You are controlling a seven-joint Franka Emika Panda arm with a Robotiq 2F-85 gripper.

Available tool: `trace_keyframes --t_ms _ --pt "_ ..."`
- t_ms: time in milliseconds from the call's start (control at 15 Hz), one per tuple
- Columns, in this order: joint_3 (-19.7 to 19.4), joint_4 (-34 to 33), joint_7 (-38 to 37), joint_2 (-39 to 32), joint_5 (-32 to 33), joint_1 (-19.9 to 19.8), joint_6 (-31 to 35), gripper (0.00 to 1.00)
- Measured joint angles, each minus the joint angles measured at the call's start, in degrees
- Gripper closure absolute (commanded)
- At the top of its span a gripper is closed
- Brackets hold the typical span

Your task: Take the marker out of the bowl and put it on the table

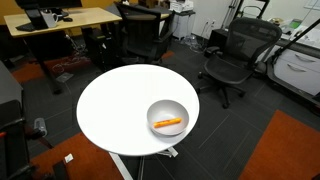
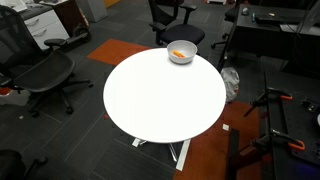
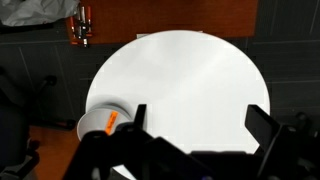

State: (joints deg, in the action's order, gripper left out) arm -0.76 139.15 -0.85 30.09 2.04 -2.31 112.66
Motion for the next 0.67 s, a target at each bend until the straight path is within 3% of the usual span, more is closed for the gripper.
trace_keyframes --t_ms 400,667 --pt "-3.45 -7.53 -0.50 -10.68 0.19 -2.66 3.51 0.00" --pt "-6.21 -10.56 0.43 -19.04 0.19 -3.61 10.45 0.00"
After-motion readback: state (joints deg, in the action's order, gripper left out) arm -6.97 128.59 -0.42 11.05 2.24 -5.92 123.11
